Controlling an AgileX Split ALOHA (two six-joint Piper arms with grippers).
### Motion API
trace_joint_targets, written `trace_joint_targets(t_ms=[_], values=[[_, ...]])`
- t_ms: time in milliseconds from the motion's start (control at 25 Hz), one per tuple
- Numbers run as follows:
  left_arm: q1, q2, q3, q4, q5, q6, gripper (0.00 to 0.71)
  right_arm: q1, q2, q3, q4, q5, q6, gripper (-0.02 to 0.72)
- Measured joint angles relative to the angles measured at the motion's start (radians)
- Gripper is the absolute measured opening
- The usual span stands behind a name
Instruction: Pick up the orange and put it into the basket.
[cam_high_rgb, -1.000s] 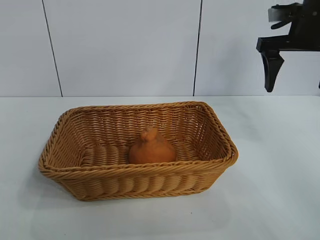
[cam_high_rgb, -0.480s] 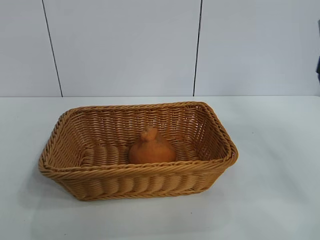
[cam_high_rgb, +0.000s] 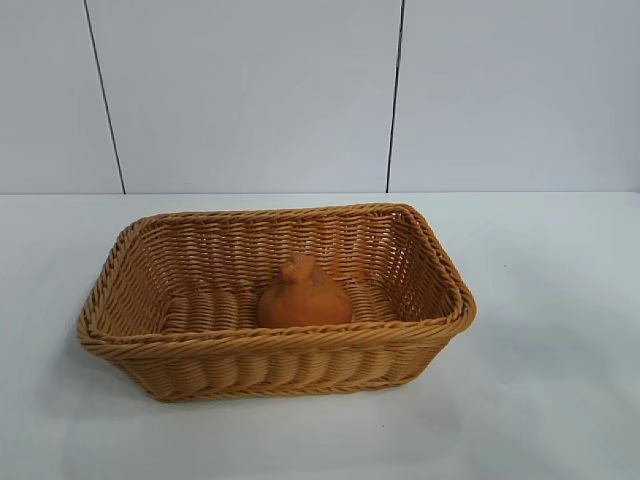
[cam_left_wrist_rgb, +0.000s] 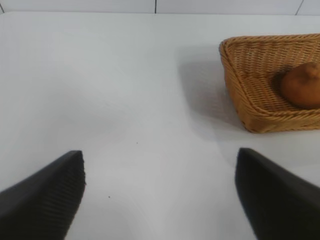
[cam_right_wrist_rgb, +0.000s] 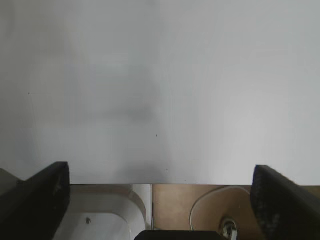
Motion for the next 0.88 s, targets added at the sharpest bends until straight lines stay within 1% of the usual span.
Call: trace_joint_targets(t_ms=[120,320,880], values=[[0.0,0.0,0.0,0.0,0.0,0.0,0.589,0.0,-0.139,0.038,0.0,-0.003,-0.004,0.675],[0.0,0.0,0.0,0.0,0.0,0.0,0.589,0.0,-0.326,0.043,0.0,-0.002,-0.007,0.675],[0.0,0.0,0.0,0.0,0.0,0.0,0.589,0.0,-0.586,0.044,0.008,-0.002,-0.003,0.675]])
